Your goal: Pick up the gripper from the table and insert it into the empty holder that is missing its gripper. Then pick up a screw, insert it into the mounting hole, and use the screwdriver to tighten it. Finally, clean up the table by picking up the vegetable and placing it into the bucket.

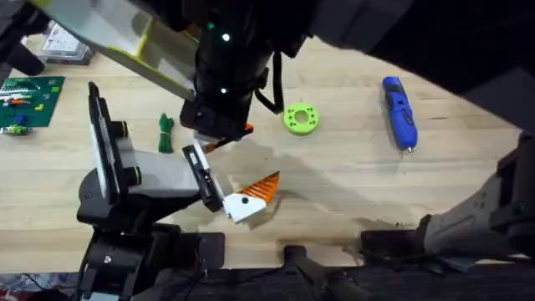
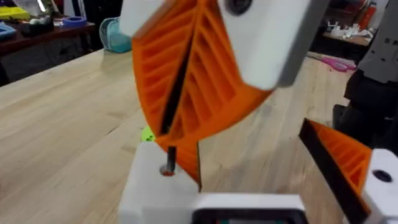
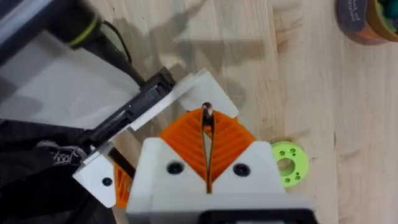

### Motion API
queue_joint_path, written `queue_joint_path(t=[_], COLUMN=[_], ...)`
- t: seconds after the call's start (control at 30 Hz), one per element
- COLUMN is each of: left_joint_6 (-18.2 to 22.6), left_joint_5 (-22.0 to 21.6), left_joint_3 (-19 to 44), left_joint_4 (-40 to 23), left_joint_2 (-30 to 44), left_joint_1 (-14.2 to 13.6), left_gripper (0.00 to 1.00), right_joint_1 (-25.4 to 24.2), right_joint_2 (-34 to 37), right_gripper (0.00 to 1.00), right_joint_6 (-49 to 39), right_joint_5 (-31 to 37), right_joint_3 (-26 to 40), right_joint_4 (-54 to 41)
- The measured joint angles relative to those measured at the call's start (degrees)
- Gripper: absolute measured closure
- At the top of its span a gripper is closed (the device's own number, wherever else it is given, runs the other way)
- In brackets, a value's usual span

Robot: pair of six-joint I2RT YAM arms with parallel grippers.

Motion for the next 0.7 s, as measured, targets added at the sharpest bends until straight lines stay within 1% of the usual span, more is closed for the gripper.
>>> queue_joint_path(t=[0.7], left_joint_6=[0.0], left_joint_5=[0.0], left_joint_3=[0.0], left_joint_4=[0.0], left_joint_2=[0.0], left_joint_1=[0.0], left_gripper=[0.014], right_joint_1=[-0.1], right_joint_2=[0.0], right_gripper=[0.995], right_joint_6=[-0.6], right_joint_5=[0.7], right_joint_3=[0.0], right_joint_4=[-0.2])
